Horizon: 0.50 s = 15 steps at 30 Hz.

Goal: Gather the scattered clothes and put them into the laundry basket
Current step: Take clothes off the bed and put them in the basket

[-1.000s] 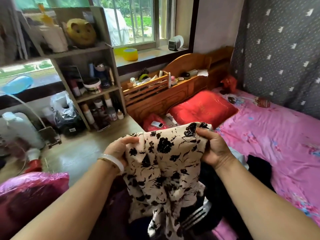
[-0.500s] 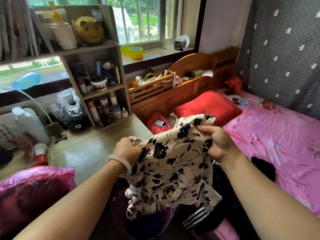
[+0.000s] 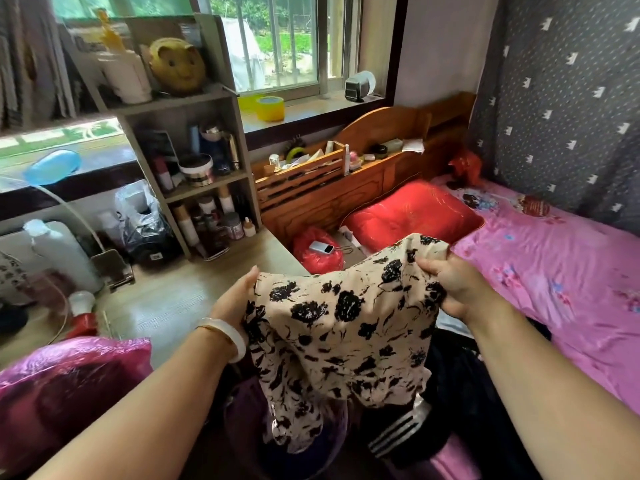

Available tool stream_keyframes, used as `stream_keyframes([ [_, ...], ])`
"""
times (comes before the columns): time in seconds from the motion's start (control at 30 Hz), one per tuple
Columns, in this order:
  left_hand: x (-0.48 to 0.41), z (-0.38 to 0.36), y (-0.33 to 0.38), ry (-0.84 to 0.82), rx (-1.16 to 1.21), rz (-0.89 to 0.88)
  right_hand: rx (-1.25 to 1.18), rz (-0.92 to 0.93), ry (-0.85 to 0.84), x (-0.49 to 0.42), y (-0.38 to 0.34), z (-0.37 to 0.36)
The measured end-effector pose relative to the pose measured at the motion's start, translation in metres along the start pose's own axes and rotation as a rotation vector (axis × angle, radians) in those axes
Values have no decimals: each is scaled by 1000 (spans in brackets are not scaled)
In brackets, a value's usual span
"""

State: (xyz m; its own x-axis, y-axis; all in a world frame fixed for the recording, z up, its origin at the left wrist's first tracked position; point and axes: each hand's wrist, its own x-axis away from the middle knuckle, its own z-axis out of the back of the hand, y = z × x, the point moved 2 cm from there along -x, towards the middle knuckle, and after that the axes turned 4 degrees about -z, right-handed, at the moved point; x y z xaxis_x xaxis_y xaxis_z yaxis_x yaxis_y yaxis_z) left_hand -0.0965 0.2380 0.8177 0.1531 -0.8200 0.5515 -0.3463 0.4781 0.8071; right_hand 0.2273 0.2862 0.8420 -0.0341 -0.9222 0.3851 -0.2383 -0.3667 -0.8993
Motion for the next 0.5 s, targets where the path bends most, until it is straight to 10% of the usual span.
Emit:
stream_keyframes([
  [0.2,-2,-9,10,289,-672,-286,1041,261,267,11,-4,-5],
  [0.37,5,-37,13,302,-915,-439,1164,213,174,24,-9,-41],
  [0.5,14,-77,9,-70,-915,-553,986,203,-255,40,-11,-89],
])
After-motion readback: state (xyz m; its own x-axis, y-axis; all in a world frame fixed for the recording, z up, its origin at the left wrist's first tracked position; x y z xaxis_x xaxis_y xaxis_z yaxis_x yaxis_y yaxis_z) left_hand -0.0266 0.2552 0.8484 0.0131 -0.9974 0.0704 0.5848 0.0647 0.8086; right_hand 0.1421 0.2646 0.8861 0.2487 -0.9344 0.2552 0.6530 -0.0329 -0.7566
